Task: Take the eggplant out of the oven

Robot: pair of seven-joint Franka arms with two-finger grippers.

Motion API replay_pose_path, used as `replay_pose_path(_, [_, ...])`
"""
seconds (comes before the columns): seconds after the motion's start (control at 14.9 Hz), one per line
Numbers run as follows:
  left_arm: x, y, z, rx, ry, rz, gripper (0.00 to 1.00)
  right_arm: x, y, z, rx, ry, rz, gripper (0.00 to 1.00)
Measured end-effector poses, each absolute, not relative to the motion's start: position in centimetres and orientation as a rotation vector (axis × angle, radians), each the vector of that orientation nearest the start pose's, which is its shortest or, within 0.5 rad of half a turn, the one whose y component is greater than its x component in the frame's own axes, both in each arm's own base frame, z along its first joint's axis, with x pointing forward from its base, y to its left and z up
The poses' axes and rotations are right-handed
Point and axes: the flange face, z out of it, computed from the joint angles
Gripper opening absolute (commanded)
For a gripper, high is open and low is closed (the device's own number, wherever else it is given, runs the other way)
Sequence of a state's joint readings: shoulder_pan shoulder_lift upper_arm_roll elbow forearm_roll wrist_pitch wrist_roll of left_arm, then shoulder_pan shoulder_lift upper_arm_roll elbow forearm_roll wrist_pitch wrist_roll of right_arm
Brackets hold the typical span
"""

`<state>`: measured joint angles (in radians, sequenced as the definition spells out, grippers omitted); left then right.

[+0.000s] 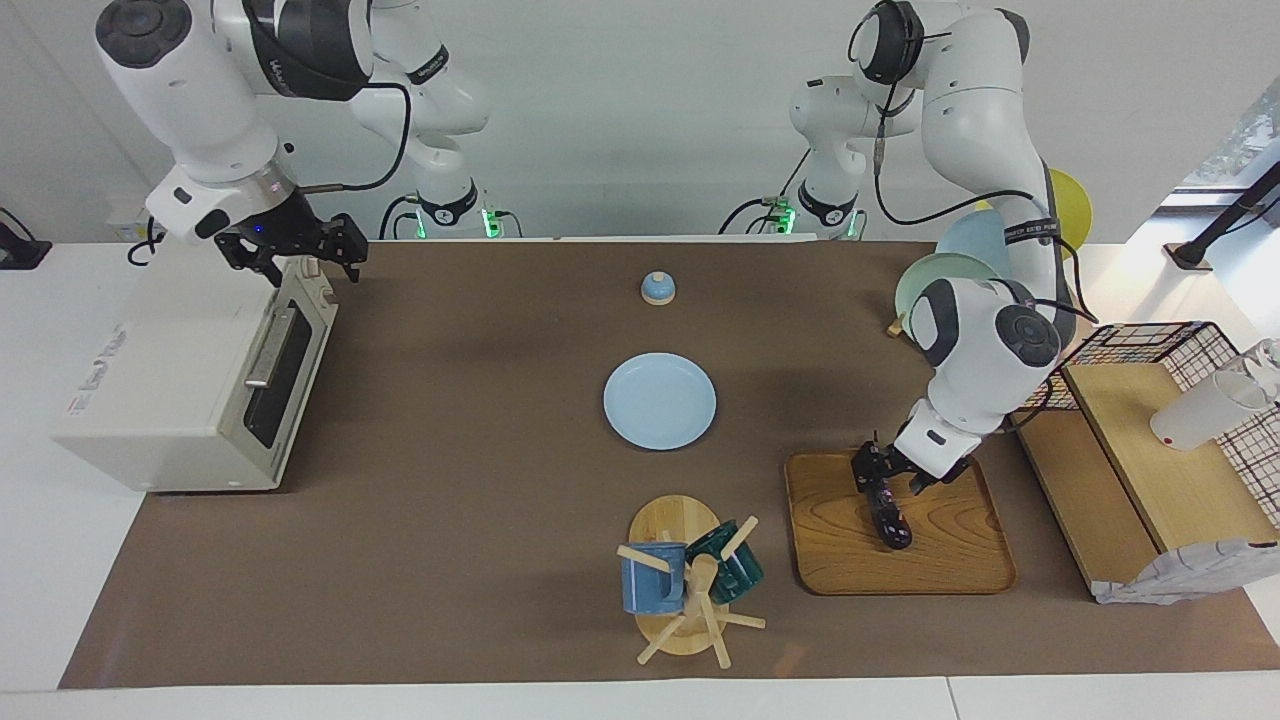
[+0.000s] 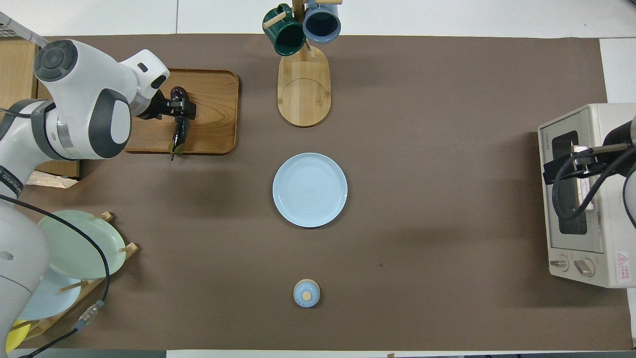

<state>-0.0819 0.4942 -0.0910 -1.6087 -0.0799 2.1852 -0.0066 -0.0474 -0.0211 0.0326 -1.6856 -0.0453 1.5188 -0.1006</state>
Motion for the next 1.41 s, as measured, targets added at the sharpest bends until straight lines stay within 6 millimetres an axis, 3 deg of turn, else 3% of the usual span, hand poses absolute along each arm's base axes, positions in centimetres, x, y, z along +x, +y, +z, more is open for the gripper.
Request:
replay_pose_path(0.2, [68.2,-10.3,39.4,-3.249,0.163,-0.126,1.0,53.9,-1.3,57.8,-3.166,-0.137,0.243,1.0])
replay_pose_path(0.4, [66.5,-8.2,46.3,-3.236,0.129,-0.152,1.0,54.0,-1.3,58.3,-3.168,-0.136,0.223,1.0])
replay_pose_path(0.61, [63.5,-6.3,53.1,-3.226,0.102,-0.156,1.0,54.0,-1.3,58.6,-3.17,-0.136,0.21,1.0])
replay_pose_path(0.81, [59.1,-5.5,58.6,-3.223,0.095,-0.057,1.0,54.2,-1.7,58.9,-3.172,-0.127,0.184,1.0])
replay_pose_path(1.01, [55.5,-5.2,60.3,-3.203,0.099,0.041,1.0,54.2,-2.0,59.0,-3.173,-0.115,0.18,1.0])
replay_pose_path(1.28, [53.4,-5.5,57.9,-3.193,0.111,0.139,1.0,54.2,-2.1,59.0,-3.174,-0.103,0.177,1.0])
replay_pose_path(1.41, [53.2,-6.3,57.9,-3.168,0.141,0.156,1.0,54.2,-2.1,59.1,-3.174,-0.102,0.175,1.0])
